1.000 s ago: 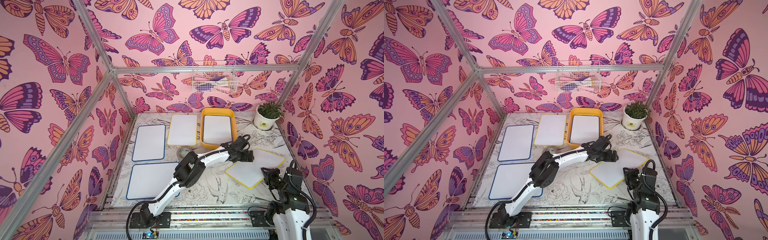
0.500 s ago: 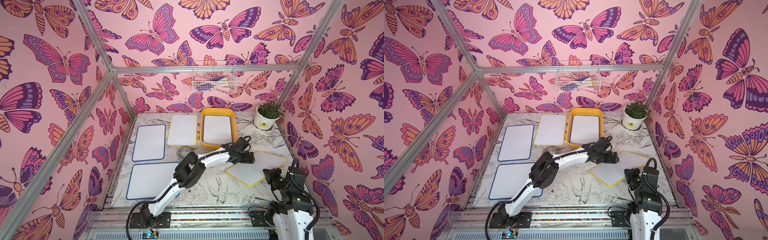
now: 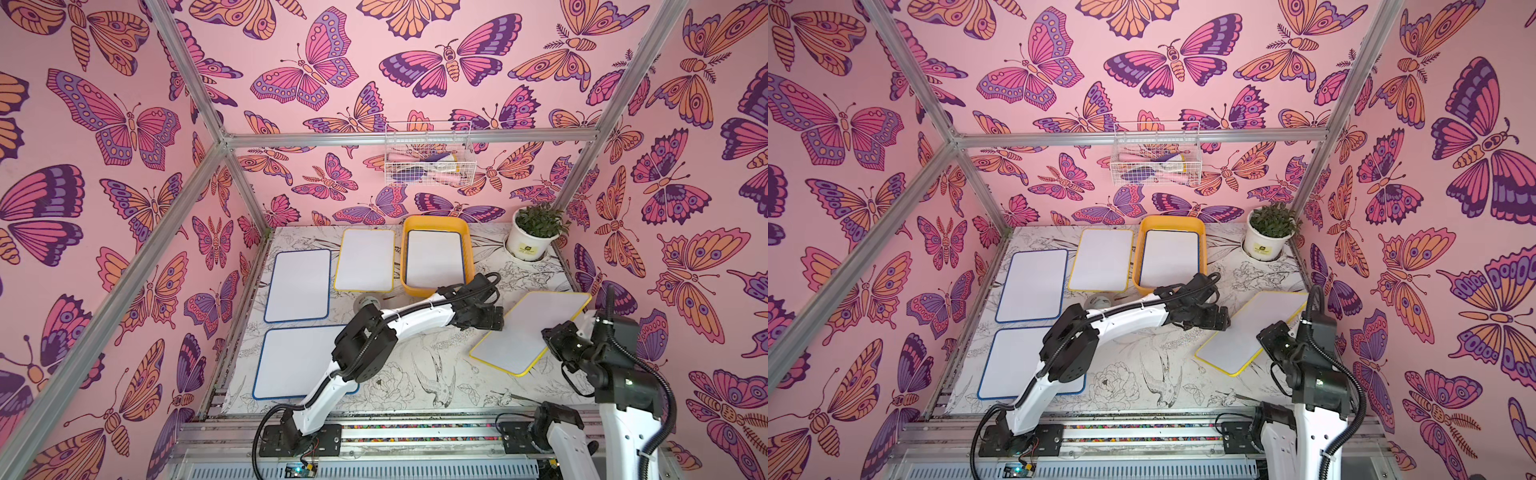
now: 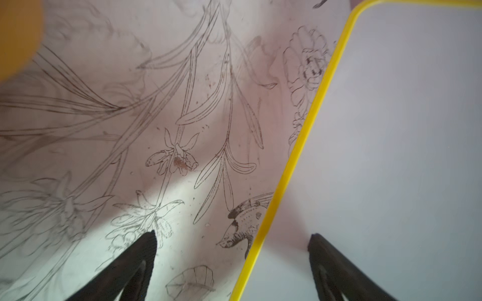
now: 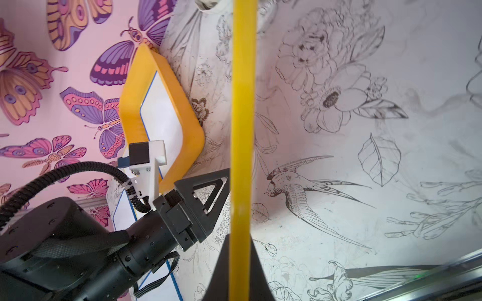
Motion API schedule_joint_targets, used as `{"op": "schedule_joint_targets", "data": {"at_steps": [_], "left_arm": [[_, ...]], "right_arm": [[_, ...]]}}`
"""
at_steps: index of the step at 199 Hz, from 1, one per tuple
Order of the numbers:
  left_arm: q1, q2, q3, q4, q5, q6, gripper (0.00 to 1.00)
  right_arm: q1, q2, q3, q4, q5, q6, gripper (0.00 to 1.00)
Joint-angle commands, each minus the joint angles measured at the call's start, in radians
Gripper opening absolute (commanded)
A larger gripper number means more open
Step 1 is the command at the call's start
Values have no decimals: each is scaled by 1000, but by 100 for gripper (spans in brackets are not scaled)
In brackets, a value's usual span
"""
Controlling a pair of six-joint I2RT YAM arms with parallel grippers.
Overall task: Put the whiteboard into the storage box
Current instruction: Pick up the whiteboard at the center of the board, then move the storage box to the center of the board.
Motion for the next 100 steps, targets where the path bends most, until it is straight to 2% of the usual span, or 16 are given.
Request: {"op": "schedule_joint_targets", "data": {"at_steps": [1, 24, 49, 82, 100], "left_arm": [[-22, -96, -47, -38, -85, 105, 92], [-19, -170, -89, -38, -178, 203, 92], [8, -219, -125, -38, -242, 311, 92], [111, -202, -140, -25, -121, 419, 94], [182, -178, -137, -22, -85, 418, 94]], "right_arm": [[4, 25, 116, 79, -70, -116, 0], [4, 48, 177, 76, -89, -159, 0], [4, 49, 175, 105, -112, -155, 0], [4, 40, 148, 134, -150, -146, 0], [4, 49, 154, 123, -168, -167, 0]]}}
